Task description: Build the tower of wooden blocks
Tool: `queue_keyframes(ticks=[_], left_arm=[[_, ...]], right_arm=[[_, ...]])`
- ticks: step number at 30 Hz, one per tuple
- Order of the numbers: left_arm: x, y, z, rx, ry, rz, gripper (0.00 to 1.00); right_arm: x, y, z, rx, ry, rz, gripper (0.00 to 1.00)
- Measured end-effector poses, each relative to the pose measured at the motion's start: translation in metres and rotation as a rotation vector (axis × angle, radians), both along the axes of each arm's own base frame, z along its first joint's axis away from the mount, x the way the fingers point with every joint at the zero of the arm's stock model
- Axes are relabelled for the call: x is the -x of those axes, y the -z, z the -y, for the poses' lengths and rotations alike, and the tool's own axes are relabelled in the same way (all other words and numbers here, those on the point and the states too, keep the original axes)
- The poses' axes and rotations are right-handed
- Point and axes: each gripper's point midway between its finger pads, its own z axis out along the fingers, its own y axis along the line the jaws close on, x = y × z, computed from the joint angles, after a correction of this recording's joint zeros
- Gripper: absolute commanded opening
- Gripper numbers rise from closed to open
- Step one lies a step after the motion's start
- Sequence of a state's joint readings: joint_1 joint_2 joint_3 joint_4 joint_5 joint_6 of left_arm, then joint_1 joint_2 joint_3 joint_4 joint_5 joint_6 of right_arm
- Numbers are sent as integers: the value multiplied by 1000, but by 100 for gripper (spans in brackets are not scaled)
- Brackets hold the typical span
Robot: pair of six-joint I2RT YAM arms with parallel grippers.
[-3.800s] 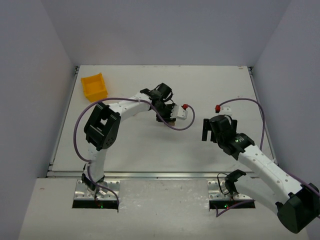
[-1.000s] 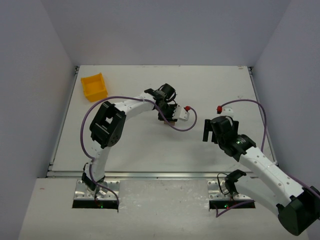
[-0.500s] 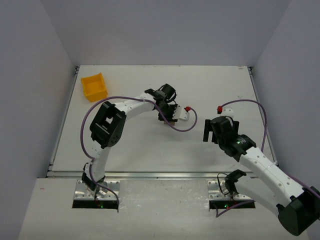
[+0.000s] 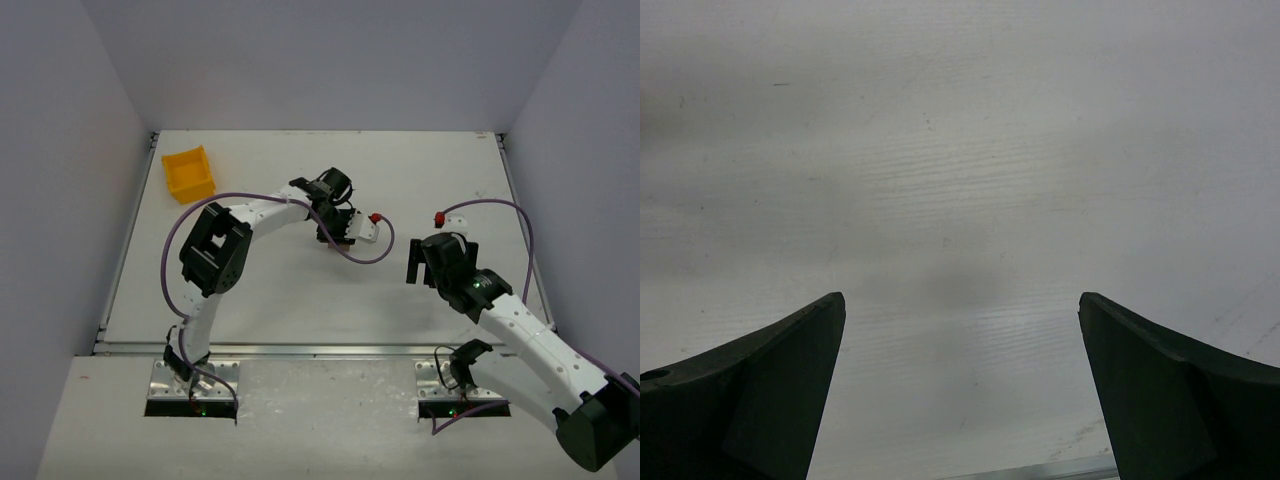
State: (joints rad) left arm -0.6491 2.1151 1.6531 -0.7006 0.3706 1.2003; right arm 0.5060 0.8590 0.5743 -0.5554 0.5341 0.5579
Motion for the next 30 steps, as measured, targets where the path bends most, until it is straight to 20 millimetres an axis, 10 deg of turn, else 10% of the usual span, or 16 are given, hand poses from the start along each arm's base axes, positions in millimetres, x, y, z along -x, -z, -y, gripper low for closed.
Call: queue_keyframes(ticks=[15,30], left_arm=[[1,2,-1,-4,3,-2,58],[-4,5,-4,-19,-9,22,58]], right_arm=[[1,2,2,9,4,-9,99],[1,1,1,4,6,-5,99]])
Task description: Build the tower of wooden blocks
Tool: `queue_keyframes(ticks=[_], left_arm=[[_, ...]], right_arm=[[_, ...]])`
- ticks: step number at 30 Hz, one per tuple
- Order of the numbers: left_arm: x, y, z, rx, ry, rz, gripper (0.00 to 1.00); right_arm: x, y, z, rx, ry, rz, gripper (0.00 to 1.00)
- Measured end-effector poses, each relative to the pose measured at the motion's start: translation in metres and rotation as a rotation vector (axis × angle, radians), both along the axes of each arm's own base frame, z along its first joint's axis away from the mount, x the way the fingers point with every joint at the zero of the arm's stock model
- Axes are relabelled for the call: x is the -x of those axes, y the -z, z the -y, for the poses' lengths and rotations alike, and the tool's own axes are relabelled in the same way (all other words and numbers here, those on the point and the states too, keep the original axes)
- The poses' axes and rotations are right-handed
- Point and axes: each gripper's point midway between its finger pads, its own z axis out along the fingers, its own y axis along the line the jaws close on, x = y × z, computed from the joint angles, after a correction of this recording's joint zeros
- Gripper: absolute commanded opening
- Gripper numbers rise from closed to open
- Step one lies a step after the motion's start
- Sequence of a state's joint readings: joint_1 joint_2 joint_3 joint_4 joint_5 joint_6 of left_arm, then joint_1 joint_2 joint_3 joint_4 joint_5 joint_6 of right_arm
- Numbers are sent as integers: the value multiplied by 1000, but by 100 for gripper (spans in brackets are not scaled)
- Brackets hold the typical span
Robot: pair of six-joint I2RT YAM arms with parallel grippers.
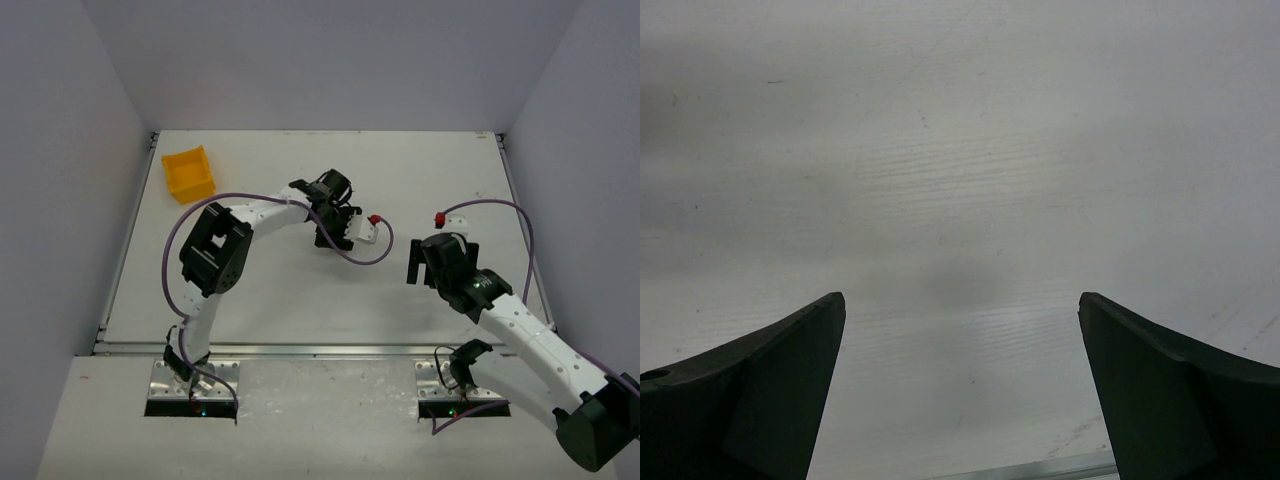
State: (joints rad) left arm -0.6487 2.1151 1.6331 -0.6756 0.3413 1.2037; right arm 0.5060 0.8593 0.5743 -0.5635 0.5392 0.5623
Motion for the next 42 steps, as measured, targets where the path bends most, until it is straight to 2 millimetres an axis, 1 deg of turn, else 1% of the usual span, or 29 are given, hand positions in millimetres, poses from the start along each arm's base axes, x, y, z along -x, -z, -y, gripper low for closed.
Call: queue_keyframes(ticks=[16,30,32,36,37,38,39,42], left_arm=[[-9,4,-6,-27,-23,41,55],[-11,4,-7,-32,-29,54,56],[-10,4,-7,-31,-27,49,59],[-3,5,-7,-26,-18,18,76],[1,5,-7,-26,-13,2,90],[5,4,-8,-27,-9,-14,97],[10,2,-9,-24,-2,-32,100],[22,-10,-11,-12,8,-64,100]], right_arm=[[1,-1,0,-6,5,1,99],[1,-1,0,-8,7,1,99],[1,-1,0,-9,7,1,99],[2,0,-1,-14,1,-2,99],[2,0,-2,-16,-1,-3,99],[2,0,-3,-20,-4,-4,99],[2,0,-3,-22,-7,-6,99],[3,1,-6,-32,-16,-9,99]])
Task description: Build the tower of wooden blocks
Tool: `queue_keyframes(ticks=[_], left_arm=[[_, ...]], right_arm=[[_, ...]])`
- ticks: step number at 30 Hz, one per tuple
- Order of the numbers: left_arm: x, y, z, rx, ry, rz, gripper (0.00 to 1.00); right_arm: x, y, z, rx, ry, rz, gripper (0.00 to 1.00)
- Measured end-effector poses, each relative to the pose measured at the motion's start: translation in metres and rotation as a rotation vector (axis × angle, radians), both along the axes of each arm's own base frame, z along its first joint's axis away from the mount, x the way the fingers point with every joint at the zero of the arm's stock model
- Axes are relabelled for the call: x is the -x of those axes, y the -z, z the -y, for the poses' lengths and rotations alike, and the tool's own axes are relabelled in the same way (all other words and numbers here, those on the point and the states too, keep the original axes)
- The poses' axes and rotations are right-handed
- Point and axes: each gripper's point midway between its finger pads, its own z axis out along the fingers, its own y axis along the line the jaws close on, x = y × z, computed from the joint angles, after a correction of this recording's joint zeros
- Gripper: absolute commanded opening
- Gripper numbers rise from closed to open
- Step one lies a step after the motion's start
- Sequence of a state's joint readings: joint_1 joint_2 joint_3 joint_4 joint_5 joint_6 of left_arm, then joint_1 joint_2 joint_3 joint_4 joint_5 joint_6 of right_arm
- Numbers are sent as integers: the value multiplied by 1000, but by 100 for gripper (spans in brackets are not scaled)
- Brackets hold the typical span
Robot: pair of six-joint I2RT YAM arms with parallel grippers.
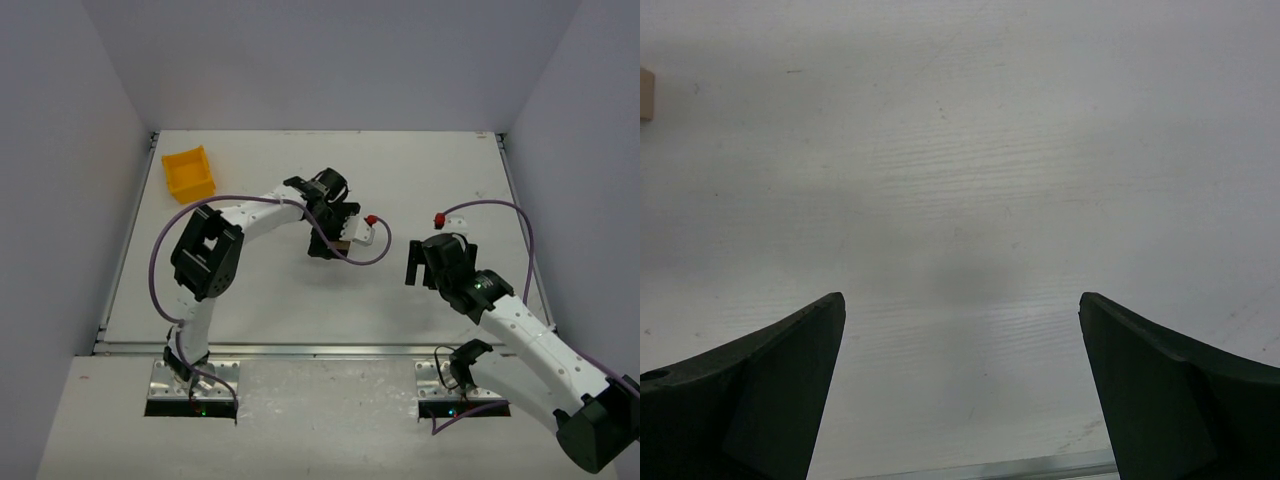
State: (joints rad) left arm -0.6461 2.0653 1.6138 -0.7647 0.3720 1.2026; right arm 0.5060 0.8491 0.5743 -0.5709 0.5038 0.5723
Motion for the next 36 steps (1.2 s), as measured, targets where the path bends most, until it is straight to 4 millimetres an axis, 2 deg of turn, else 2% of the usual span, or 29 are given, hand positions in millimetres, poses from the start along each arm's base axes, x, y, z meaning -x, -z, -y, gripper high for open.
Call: queue_keyframes(ticks=[4,7,9,13,16,19,21,23,25,30,34,36], left_arm=[[6,-37,0,66,-6,11,100],[4,-76,-1,150,-51,41,100],[-5,-105,-4,225,-112,83,100],[-41,-169,-22,392,-390,246,100],[-70,-215,-44,543,-690,317,100],[-80,-240,-66,725,-928,266,100],[-82,-234,-91,794,-1091,213,100],[-86,-217,-113,806,-1241,167,100],[-96,-191,-129,770,-1379,129,100],[-116,-121,-143,596,-1652,16,100],[-112,-83,-150,503,-1756,-32,100],[-112,-73,-152,478,-1782,-42,100]], right_arm=[[1,-2,-6,-30,-24,3,99],[3,-5,-11,-57,-49,9,99],[3,-6,-14,-69,-66,6,99],[0,-8,-19,-72,-90,7,99],[-6,-10,-25,-78,-117,19,99],[-14,-12,-32,-92,-143,41,99],[-17,-13,-36,-102,-155,48,99],[-18,-13,-40,-115,-168,49,99],[-19,-14,-44,-131,-181,54,99],[-21,-13,-48,-144,-192,64,99],[-21,-7,-49,-140,-197,45,99],[-21,-3,-49,-133,-196,27,99]])
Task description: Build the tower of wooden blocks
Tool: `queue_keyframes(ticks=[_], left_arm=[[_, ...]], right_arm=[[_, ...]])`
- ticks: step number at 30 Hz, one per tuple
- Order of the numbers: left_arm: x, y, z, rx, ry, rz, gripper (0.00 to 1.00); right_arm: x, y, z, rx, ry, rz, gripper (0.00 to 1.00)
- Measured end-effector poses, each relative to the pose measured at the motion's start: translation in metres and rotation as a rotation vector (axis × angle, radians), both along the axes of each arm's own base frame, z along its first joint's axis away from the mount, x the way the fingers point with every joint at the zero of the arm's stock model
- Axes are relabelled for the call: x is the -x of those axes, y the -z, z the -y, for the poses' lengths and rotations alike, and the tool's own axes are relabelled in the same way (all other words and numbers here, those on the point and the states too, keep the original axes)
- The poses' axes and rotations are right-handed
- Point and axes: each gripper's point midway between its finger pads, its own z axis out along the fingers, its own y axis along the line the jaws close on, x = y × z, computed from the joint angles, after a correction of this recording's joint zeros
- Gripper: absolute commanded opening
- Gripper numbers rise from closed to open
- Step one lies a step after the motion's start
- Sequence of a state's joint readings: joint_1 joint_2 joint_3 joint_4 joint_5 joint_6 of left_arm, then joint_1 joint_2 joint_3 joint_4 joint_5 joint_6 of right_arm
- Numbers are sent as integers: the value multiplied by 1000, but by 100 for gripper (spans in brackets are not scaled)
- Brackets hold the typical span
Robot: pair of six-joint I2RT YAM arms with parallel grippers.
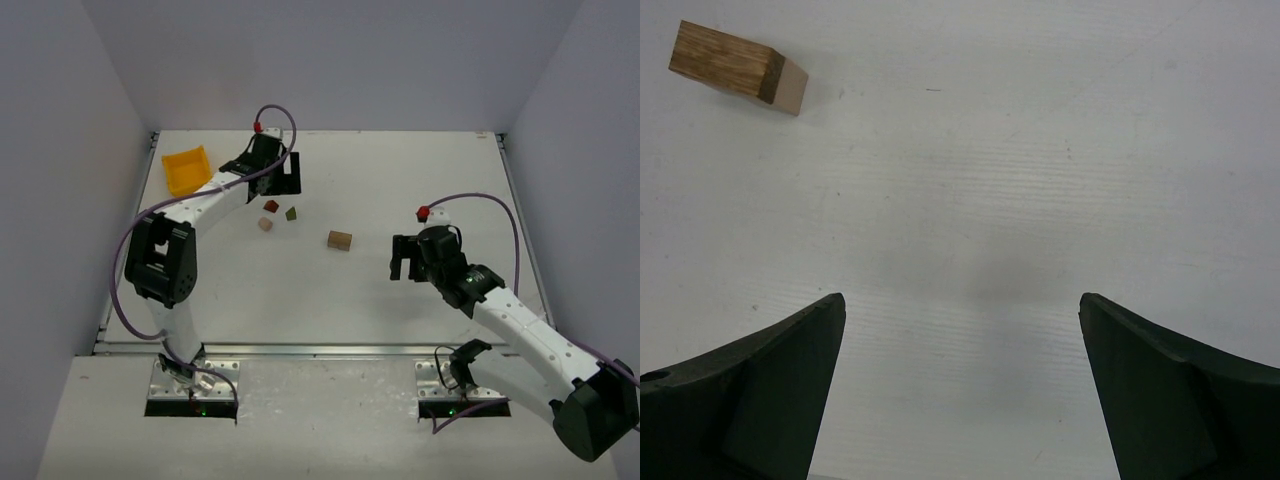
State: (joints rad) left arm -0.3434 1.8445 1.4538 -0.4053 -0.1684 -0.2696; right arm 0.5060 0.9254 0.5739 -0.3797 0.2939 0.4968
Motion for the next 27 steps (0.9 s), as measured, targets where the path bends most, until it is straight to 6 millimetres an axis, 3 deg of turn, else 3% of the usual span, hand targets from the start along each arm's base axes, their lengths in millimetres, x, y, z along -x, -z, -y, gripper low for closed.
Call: queue_keyframes(ticks=[8,18,27], left_arm=[[-2,42,-13,-35,-72,-98,100],[41,91,-67,79,-328,-246,100],[43,86,-55,168,-349,-217,100]], right_arm=[[1,5,0,11,-2,-17,99],[0,9,0,20,-7,-30,99],[1,10,-1,18,-10,-32,99]])
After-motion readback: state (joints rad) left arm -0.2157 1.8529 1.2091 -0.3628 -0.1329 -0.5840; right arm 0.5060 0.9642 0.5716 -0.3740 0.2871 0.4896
